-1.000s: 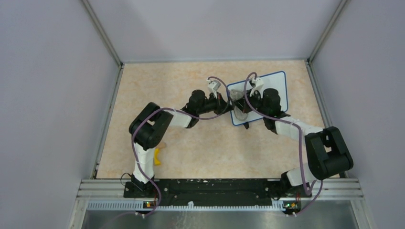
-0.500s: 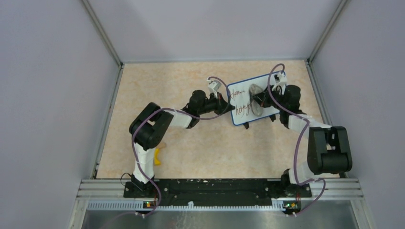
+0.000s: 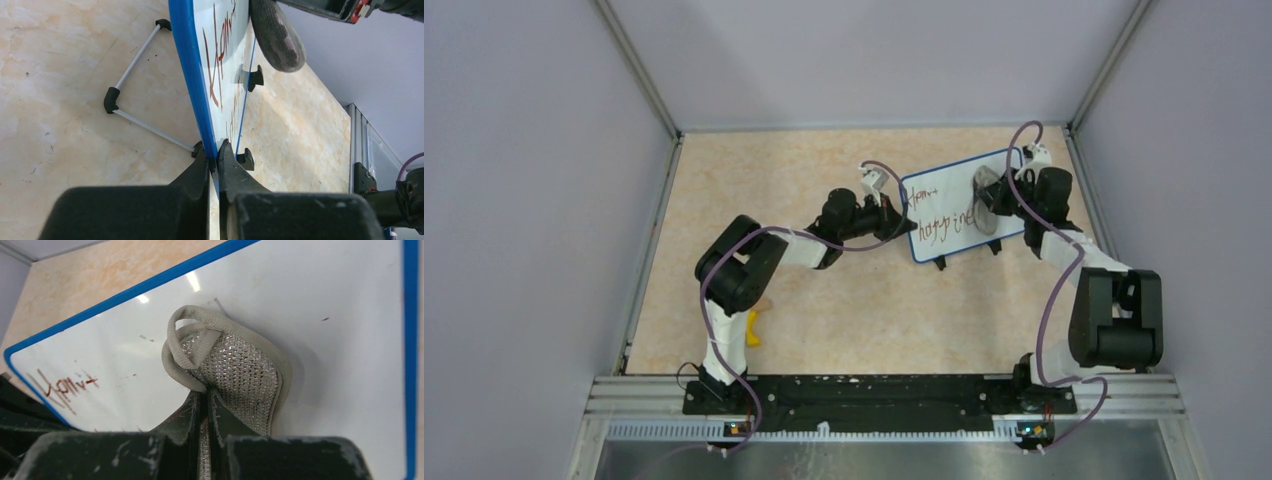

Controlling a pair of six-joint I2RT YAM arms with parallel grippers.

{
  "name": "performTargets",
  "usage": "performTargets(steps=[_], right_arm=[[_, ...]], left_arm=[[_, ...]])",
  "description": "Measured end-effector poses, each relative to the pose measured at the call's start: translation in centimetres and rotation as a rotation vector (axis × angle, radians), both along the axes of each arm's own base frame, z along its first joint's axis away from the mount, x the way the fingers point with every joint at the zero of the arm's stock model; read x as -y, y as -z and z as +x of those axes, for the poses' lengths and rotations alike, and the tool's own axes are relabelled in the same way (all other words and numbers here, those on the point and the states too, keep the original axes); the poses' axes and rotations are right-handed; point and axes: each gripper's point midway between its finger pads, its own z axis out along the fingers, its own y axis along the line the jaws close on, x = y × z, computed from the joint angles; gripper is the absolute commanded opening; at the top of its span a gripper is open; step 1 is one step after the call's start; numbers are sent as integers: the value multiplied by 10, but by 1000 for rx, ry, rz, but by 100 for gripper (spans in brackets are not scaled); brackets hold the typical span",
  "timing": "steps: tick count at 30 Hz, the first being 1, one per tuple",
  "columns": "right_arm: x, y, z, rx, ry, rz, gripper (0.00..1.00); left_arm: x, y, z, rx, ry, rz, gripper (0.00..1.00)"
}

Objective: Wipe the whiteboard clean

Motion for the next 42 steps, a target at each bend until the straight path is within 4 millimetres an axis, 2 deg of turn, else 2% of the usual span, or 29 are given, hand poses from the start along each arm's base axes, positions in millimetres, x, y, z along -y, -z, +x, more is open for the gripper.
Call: performTargets(steps=[4,7,13,19,28,31,34,38,40,42], right_arm=[[21,-6,6,19,101,-70,0],[29,-8,9,26,148,-108,0],[12,-13,16,26,169,-212,0],[-35,-24,17,75,106,-235,0],[-127,-35,-2,126,-99,-201,0],[-143,-37,-9,124,-152,-159,0],[-143,-41,-11,120,-154,-139,0],[-131,-57,-18,124,-139,-122,0],[-115,-75,-19,152,-103,-117,0],[-88,-98,-19,196,-33,-120,0]], left_arm=[[1,0,-1,9,6,1,0],[1,-1,-1,13,8,2,0],[1,0,0,11,2,3,0],[-1,0,0,6,-3,7,0],[-4,0,4,1,-13,7,0],[-4,0,3,2,-10,7,0],[-3,-1,2,2,-7,6,10],[-3,-1,2,20,-6,18,33],[-5,5,1,15,-7,41,41],[-8,14,-1,-6,-7,64,48]])
